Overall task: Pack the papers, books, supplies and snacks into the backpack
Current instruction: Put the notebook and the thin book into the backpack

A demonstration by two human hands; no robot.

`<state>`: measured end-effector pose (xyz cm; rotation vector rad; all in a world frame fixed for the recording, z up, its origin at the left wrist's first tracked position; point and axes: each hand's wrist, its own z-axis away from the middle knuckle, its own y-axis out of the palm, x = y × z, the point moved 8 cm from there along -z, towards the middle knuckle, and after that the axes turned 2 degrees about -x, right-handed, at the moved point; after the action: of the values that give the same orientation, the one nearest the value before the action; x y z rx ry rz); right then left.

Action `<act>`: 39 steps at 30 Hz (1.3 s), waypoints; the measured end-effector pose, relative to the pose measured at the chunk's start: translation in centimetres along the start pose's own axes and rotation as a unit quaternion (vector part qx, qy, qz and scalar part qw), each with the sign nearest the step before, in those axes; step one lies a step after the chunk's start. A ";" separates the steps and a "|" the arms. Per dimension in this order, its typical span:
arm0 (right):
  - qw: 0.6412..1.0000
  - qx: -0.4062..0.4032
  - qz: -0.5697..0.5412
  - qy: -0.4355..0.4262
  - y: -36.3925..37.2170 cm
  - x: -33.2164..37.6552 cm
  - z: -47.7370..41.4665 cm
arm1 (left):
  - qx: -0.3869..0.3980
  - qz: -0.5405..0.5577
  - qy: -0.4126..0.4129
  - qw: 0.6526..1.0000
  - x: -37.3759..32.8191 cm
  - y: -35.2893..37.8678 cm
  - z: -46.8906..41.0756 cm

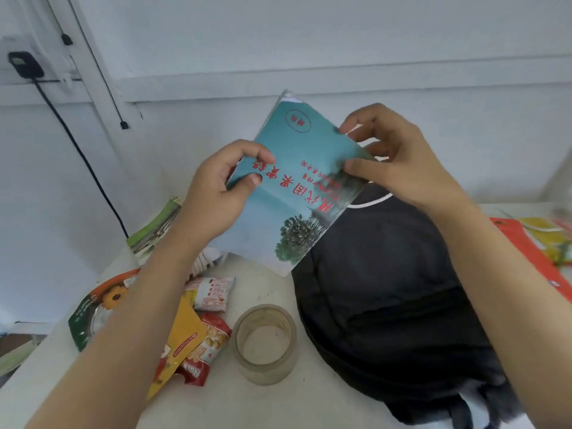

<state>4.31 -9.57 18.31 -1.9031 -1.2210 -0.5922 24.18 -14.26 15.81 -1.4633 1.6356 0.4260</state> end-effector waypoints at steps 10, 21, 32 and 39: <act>0.969 0.150 -0.013 0.198 -3.5 -2.0 7.7 | 0.352 -0.026 -0.012 0.936 -3.1 10.5 -3.3; 0.914 -0.189 -0.122 0.337 -8.5 -6.3 20.2 | 0.335 -0.186 0.152 0.911 -3.2 20.9 -0.5; 0.766 -0.507 -0.250 0.306 -12.1 -6.1 29.7 | 0.356 -0.188 0.588 0.702 -3.4 24.7 16.7; 0.752 -0.528 -0.252 0.303 -11.8 -5.9 30.9 | 0.308 -0.363 0.409 0.779 0.5 24.6 8.7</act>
<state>-9.67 15.01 0.26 -1.8334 -0.9805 -2.3933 4.70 -1.99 3.46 -1.6645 1.3971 -1.2350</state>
